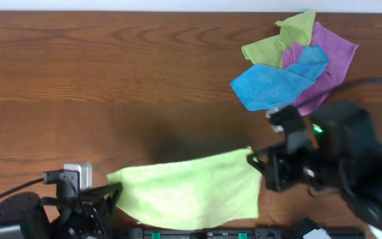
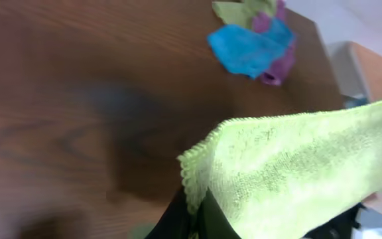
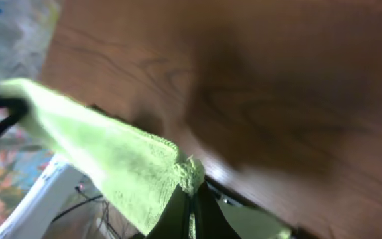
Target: Fold the cloth
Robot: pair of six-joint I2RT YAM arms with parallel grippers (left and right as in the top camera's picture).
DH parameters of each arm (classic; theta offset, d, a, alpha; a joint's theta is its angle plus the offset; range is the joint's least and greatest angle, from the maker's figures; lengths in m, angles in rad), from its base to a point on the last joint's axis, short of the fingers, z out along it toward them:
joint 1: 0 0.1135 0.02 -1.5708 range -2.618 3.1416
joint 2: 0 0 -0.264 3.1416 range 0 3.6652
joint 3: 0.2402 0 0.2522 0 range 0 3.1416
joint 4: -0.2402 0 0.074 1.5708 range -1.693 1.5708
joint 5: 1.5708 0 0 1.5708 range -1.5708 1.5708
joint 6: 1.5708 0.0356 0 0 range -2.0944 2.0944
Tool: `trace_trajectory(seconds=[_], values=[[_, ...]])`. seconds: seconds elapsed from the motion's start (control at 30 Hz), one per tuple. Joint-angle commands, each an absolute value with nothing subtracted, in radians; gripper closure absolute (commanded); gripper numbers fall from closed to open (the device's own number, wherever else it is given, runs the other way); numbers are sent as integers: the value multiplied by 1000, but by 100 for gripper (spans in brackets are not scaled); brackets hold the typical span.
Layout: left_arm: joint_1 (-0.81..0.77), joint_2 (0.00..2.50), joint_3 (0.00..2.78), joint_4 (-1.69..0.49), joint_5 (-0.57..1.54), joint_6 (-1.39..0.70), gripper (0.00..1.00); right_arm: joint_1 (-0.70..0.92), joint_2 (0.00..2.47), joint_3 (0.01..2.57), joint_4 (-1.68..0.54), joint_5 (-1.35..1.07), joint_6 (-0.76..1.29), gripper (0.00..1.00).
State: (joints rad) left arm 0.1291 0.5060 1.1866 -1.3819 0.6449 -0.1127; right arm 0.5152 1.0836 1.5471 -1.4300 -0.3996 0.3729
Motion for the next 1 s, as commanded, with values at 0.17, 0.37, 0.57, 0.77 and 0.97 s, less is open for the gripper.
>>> trace_trajectory(seconds=[0.17,0.37,0.57,0.77,0.97], values=[[131,708,994,-1193,435,-158,95,523,1351,1227,-1086,-418,388,99],[131,1046,850,-793,410,-165,94,476,1644,1217,-753,-377,390,99],[131,1421,864,-428,392,-204,94,387,1821,1224,-462,-377,416,99],[130,1557,869,-229,395,-271,94,336,1846,1229,-257,-377,415,99],[131,1560,902,-187,419,-269,17,324,1844,1236,-184,-438,415,17]])
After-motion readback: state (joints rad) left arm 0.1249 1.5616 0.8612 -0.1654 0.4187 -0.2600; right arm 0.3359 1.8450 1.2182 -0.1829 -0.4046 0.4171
